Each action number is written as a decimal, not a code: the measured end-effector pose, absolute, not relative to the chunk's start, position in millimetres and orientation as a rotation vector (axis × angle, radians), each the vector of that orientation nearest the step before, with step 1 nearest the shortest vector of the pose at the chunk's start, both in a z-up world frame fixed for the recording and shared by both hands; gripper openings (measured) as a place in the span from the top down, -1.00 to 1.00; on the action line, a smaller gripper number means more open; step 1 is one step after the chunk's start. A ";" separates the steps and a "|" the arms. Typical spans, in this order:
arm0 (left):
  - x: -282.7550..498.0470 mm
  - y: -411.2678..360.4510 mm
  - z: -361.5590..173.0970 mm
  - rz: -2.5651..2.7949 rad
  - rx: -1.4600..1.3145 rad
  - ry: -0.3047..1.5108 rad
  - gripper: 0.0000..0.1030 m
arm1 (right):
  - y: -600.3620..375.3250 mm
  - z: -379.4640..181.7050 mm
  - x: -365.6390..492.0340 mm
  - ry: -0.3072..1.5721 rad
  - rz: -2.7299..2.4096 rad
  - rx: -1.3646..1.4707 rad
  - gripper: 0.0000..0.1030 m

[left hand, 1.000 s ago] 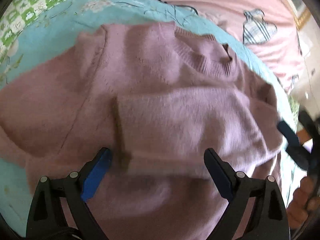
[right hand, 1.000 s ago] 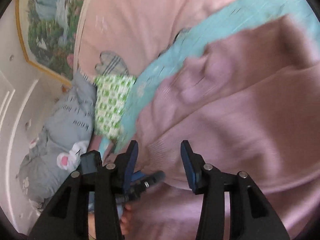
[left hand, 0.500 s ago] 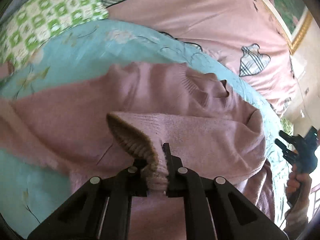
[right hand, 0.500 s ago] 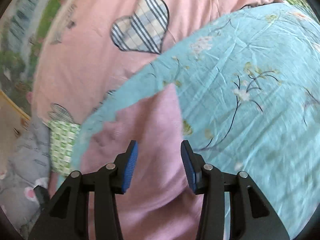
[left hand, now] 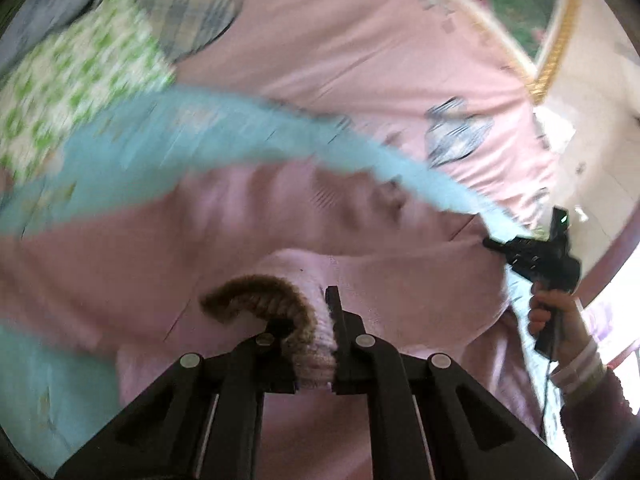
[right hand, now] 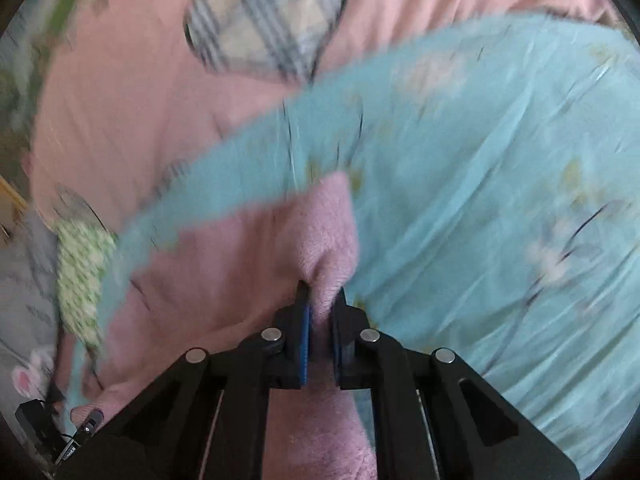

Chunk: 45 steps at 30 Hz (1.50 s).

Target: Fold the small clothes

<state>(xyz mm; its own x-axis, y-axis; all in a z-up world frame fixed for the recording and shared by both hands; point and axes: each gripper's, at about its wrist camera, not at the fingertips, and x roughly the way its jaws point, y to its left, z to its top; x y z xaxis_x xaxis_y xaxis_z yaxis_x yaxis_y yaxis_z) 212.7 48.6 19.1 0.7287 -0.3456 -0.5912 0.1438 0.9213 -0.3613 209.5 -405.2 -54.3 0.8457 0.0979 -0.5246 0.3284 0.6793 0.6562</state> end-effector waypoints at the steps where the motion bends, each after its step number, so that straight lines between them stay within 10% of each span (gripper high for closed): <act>1: 214.3 44.3 25.2 -0.283 -0.294 0.676 0.86 | -409.2 -49.4 201.3 0.534 -0.159 0.815 0.82; 10: 248.0 55.8 -40.8 -0.170 -0.224 0.840 0.77 | -415.0 -88.8 205.5 0.602 -0.251 0.820 0.82; 25: 191.5 106.7 -32.2 -0.031 -0.260 0.867 0.60 | -302.3 -68.7 166.0 0.699 -0.092 0.733 0.23; 26: 187.4 113.5 -27.5 -0.024 -0.269 0.866 0.45 | -298.6 -70.3 165.7 0.713 -0.087 0.739 0.23; 29: 172.1 151.5 -14.4 0.058 -0.323 0.892 -0.85 | -280.9 -63.9 149.3 0.694 -0.042 0.740 0.23; 43: 242.6 339.2 -21.7 0.419 -0.586 0.967 -0.86 | -216.1 -24.6 120.6 0.624 0.110 0.723 0.22; 45: 258.7 343.2 -29.0 0.418 -0.562 0.996 -0.58 | -213.9 -26.0 119.3 0.632 0.109 0.720 0.22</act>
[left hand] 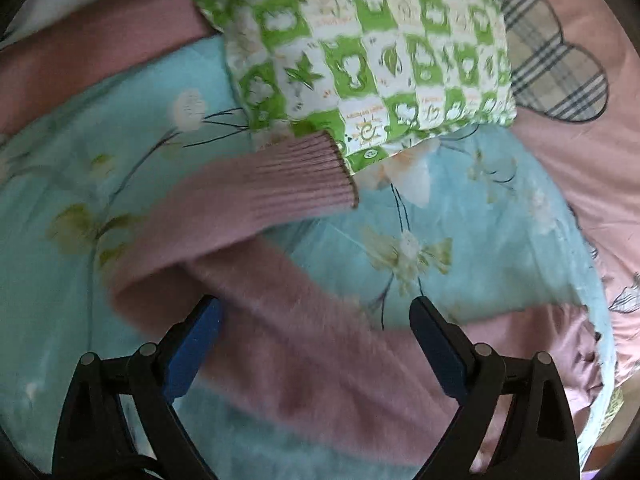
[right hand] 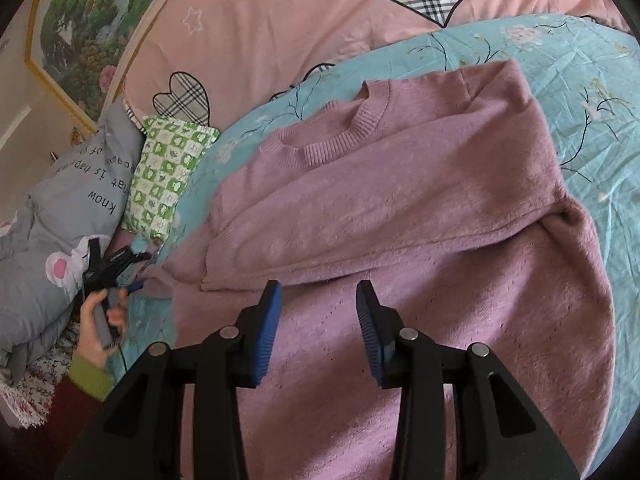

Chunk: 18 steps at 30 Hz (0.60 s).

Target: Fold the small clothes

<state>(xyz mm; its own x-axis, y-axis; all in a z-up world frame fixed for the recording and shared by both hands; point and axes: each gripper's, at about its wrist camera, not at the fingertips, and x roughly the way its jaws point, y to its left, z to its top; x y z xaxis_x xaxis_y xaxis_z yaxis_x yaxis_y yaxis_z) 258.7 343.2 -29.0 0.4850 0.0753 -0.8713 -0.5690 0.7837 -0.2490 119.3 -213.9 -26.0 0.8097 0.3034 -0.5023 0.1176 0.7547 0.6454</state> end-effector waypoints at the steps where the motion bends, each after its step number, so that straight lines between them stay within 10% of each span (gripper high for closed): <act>1: 266.8 342.2 -34.6 0.437 -0.515 1.015 -0.29 | -213.3 -26.2 117.5 0.633 0.107 0.722 0.22; 2: 271.9 339.1 -39.6 0.454 -0.477 1.035 0.47 | -213.6 -27.9 117.3 0.636 0.110 0.729 0.22; 5: 270.2 329.4 -42.9 0.460 -0.417 1.012 0.94 | -216.6 -30.8 114.2 0.633 0.108 0.752 0.22; 18: 247.6 71.1 90.6 -0.235 -0.220 0.693 0.93 | -243.8 -40.1 87.7 0.586 0.057 0.830 0.22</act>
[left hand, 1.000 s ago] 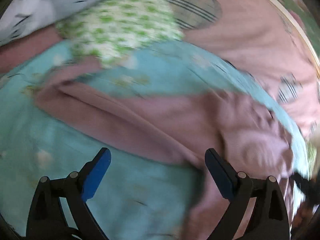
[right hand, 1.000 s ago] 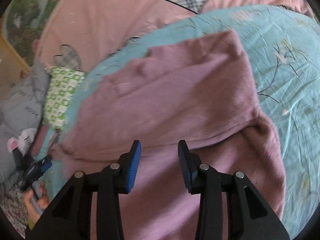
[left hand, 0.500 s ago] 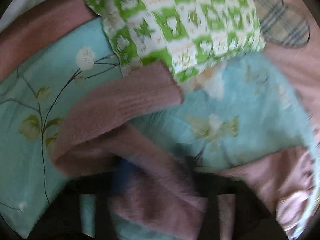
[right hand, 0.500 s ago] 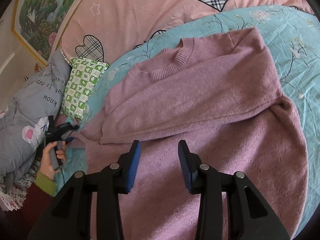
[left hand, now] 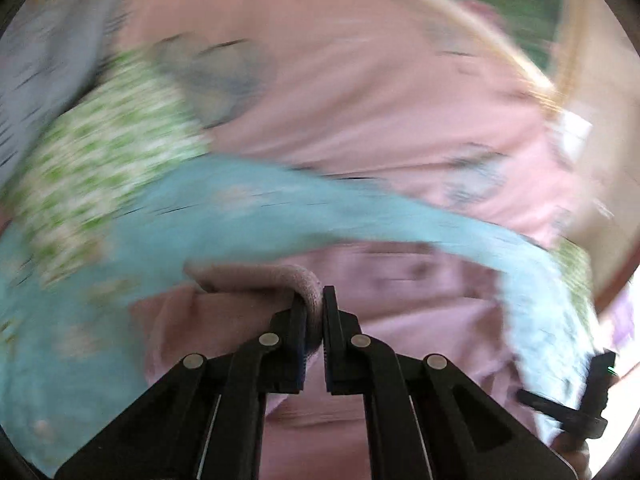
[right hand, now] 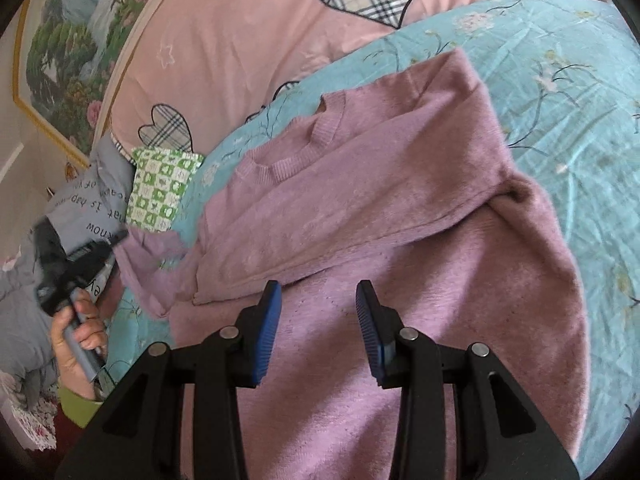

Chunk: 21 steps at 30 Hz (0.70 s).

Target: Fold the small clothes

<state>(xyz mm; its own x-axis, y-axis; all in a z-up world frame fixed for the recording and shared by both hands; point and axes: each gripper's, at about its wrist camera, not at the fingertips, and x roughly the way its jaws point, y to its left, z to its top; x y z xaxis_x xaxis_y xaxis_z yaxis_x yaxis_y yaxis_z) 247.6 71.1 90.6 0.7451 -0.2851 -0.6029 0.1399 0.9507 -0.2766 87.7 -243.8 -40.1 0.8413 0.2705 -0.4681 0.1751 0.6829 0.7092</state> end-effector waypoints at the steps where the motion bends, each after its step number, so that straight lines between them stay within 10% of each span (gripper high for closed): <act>1: 246.2 50.4 92.7 -0.290 -0.205 0.686 0.93 | -247.0 -40.3 83.4 0.580 0.050 0.832 0.22; 12: 271.6 -91.1 -7.4 -0.506 -0.026 0.905 0.74 | -290.5 -58.5 62.9 0.582 -0.038 0.905 0.22; 17: 245.8 -79.1 -21.1 -0.487 0.035 0.932 0.11 | -295.4 -58.6 78.8 0.605 -0.026 0.897 0.21; 21: 211.3 -34.6 -17.6 -0.434 0.011 0.922 0.04 | -284.6 -44.1 110.4 0.628 0.034 0.825 0.00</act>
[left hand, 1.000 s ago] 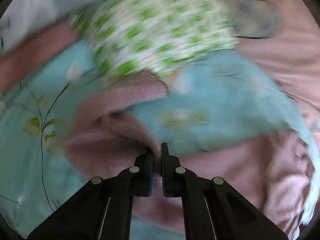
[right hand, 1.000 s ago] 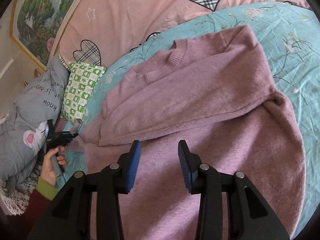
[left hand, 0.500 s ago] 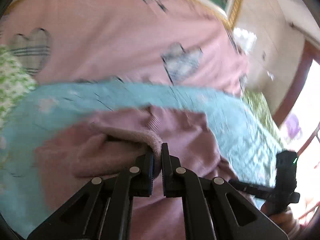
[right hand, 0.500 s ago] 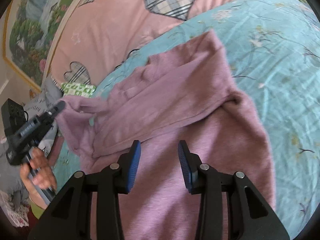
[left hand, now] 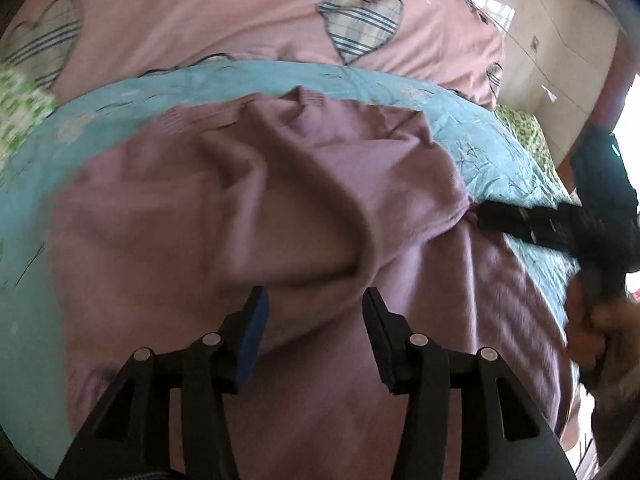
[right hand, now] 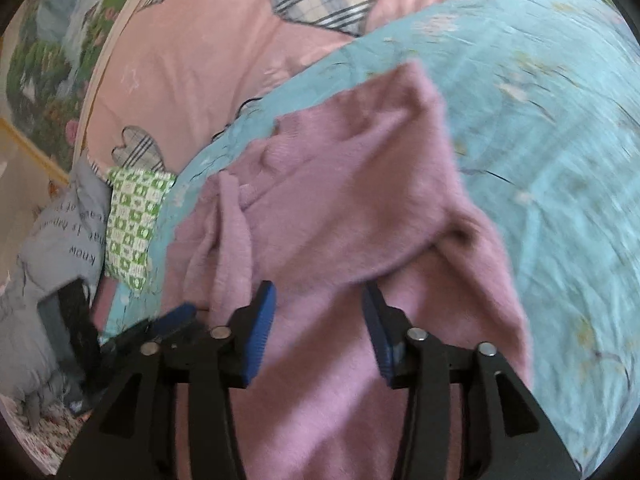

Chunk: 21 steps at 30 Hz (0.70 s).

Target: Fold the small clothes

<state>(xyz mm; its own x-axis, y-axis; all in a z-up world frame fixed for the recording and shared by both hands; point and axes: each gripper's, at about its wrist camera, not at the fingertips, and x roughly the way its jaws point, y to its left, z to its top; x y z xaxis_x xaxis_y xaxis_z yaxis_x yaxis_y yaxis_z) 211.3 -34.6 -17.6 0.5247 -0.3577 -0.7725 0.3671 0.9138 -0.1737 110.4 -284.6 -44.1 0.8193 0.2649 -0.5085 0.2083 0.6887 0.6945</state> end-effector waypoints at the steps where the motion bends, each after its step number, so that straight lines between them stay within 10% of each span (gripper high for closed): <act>1: 205.0 -23.5 -17.7 -0.409 0.013 0.915 0.03 | -282.4 -40.6 117.6 0.629 0.048 0.808 -0.02; 16: 201.2 64.0 -49.0 -0.196 0.062 1.006 -0.04 | -224.3 -18.6 310.5 0.817 0.187 0.572 -0.05; 18: 197.7 61.5 -49.6 -0.197 0.084 0.993 -0.04 | -220.4 -20.9 309.6 0.803 0.220 0.576 0.87; 21: 209.5 55.3 -53.9 -0.142 0.104 0.997 -0.04 | -232.0 -2.1 290.8 0.707 0.206 0.605 0.87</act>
<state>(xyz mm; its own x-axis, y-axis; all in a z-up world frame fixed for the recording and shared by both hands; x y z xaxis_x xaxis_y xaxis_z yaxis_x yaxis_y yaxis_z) 209.5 55.2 -53.9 0.5346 -0.0715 -0.8421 0.1664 0.9858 0.0219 290.8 -232.0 -2.1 0.7486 0.3745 -0.5471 0.0221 0.8107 0.5851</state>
